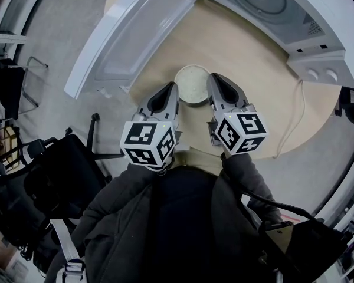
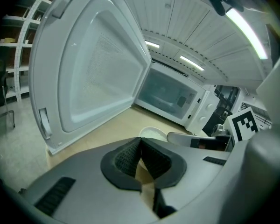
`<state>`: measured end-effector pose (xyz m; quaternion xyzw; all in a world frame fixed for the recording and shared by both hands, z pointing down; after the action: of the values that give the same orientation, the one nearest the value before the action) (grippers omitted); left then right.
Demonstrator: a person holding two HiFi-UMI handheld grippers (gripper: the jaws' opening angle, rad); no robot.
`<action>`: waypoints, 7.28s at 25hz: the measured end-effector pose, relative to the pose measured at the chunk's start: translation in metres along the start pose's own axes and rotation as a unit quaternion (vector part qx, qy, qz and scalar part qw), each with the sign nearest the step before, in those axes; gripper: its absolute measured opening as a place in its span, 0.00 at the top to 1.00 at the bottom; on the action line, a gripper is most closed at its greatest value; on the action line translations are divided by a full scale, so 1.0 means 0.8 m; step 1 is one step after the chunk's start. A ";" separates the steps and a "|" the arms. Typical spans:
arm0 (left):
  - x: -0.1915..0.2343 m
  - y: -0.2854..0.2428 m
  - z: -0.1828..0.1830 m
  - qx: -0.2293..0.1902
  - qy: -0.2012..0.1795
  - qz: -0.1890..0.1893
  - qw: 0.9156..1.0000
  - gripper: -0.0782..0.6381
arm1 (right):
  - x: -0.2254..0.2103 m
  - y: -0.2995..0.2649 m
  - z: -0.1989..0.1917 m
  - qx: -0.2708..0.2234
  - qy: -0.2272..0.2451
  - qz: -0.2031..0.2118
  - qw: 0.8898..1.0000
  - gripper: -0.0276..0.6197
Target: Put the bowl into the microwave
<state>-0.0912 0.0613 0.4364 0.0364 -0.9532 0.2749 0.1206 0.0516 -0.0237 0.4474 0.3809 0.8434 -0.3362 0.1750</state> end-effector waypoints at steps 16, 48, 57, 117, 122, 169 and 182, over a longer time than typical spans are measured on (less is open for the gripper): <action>-0.055 -0.033 0.119 -0.025 -0.021 -0.004 0.999 0.88 | -0.017 0.025 0.127 -0.036 -0.005 -0.011 0.999 0.93; -0.073 -0.215 0.261 -0.051 -0.043 -0.090 0.994 0.88 | -0.114 -0.029 0.253 -0.133 -0.058 -0.138 0.980 0.93; -0.072 -0.261 0.273 -0.055 -0.032 -0.108 0.992 0.88 | -0.139 -0.047 0.262 -0.142 -0.069 -0.168 0.973 0.93; -0.061 -0.229 0.257 -0.132 -0.062 -0.101 0.984 0.88 | -0.096 -0.021 0.218 -0.143 -0.021 -0.166 0.976 0.79; -0.067 -0.187 0.220 -0.101 -0.082 -0.127 0.983 0.88 | -0.098 -0.041 0.213 -0.142 -0.084 -0.153 0.974 0.75; -0.040 -0.172 0.223 -0.092 -0.081 -0.119 0.985 0.88 | -0.121 -0.126 0.223 -0.120 -0.192 -0.100 0.969 0.93; -0.097 -0.079 0.193 -0.128 -0.126 -0.068 0.981 0.88 | -0.013 0.015 0.166 -0.114 -0.005 -0.025 0.993 0.93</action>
<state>-0.0399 -0.0743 0.3235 0.1194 -0.9834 0.1346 0.0216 0.0725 -0.1159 0.3534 0.3353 0.8845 -0.2444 0.2131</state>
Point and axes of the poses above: the fingertips, and each gripper's own axes: y backward along the fingers, x to its left, z out of its top, the point moved 7 cm from there along y, backward along the fingers, and after that the axes turned 10 degrees about -y, right-handed, at the moved point
